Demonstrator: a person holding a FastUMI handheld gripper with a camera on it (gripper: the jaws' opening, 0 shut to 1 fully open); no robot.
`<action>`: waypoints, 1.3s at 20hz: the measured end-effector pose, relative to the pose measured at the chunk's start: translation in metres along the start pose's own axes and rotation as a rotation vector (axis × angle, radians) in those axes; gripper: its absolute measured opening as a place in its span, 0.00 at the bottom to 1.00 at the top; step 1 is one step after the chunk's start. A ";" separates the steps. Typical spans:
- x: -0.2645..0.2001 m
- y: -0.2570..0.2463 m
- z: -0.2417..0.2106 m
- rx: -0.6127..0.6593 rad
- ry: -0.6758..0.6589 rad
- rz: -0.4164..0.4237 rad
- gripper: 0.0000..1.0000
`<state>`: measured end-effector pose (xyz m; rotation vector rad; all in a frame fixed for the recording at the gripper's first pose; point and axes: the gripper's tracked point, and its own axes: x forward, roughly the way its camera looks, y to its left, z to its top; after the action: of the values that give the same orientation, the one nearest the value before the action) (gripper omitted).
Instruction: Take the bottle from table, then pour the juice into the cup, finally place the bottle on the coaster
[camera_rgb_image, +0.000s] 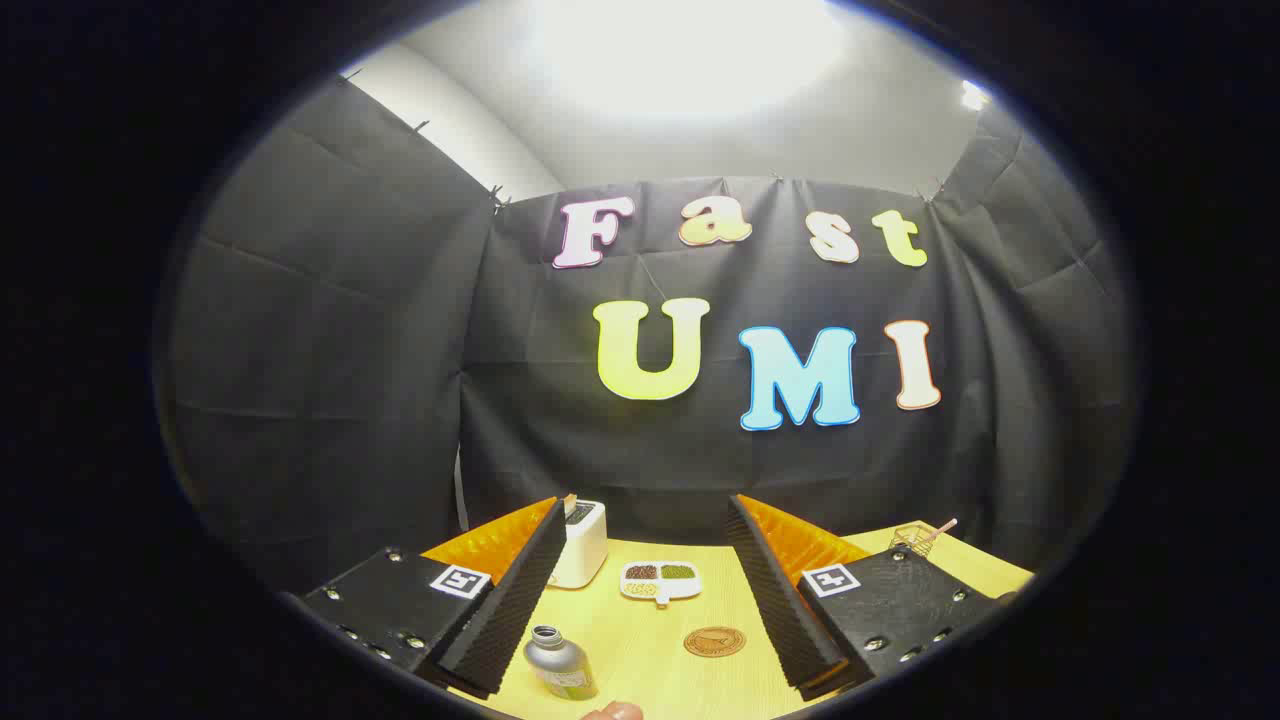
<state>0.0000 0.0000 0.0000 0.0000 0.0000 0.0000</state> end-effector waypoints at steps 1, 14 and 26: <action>0.000 -0.002 0.002 0.006 -0.005 -0.003 0.98; -0.019 -0.013 0.028 0.043 -0.090 -0.009 0.98; -0.016 0.014 0.017 0.021 -0.118 0.039 0.98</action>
<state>-0.0157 0.0140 0.0169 0.0215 -0.1185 0.0386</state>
